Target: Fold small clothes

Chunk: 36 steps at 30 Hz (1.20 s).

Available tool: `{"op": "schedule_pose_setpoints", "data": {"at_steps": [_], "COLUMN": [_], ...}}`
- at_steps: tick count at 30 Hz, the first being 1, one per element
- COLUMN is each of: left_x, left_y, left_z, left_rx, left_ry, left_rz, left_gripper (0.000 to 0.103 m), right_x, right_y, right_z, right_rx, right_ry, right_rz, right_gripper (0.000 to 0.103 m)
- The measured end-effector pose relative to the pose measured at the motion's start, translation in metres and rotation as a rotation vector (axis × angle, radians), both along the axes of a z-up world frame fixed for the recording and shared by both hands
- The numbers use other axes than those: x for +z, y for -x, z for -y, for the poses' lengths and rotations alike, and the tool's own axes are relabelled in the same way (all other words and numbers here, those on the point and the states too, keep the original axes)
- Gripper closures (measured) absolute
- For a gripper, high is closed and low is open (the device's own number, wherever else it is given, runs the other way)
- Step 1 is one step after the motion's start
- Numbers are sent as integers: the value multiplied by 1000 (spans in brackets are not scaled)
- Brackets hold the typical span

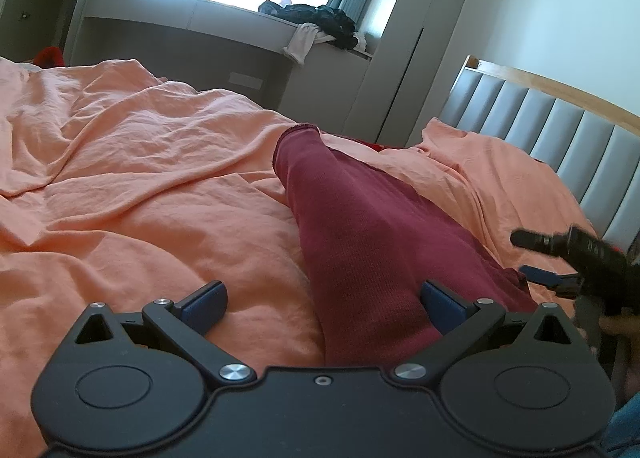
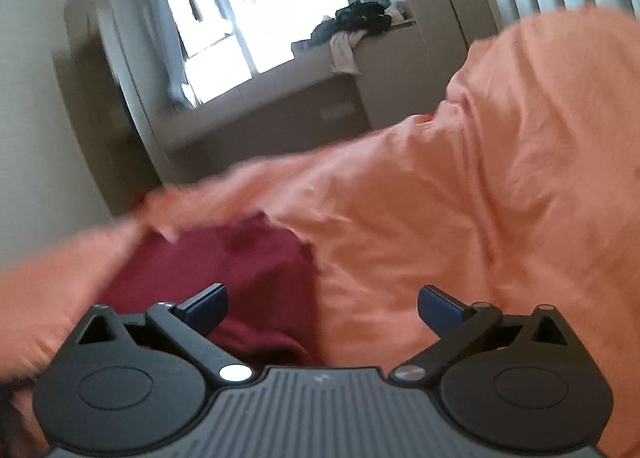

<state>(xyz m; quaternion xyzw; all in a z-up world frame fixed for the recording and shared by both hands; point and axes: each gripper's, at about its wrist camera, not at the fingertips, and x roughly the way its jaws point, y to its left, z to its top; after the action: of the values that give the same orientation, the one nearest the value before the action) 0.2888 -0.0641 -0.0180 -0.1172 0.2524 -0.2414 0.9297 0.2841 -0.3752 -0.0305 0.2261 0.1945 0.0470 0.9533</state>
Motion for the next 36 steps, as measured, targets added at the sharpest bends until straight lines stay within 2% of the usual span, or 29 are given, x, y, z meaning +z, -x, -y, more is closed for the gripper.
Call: {"op": "schedule_pose_setpoints", "data": {"at_steps": [3, 5, 10, 15, 19, 21, 36], "left_x": [0, 1, 2, 3, 4, 4, 3], "left_y": [1, 1, 3, 2, 2, 2, 6], "left_z": [1, 1, 1, 2, 2, 3, 0], "left_rx": [7, 8, 12, 16, 19, 21, 14], "left_ry": [-4, -7, -10, -12, -13, -12, 8], "left_rz": [0, -1, -7, -11, -14, -16, 0], "left_gripper": [1, 1, 1, 1, 0, 0, 0], "right_x": [-9, -16, -35, -39, -37, -37, -41], "right_y": [-16, -27, -49, -50, -43, -41, -37], "right_z": [9, 11, 6, -14, -22, -25, -29], "right_rx": [36, 50, 121, 107, 125, 133, 104], "right_ry": [-151, -217, -301, -172, -122, -111, -119], "right_rz": [0, -9, -47, -34, -3, 3, 12], "right_gripper": [0, 0, 0, 9, 23, 26, 26]}}
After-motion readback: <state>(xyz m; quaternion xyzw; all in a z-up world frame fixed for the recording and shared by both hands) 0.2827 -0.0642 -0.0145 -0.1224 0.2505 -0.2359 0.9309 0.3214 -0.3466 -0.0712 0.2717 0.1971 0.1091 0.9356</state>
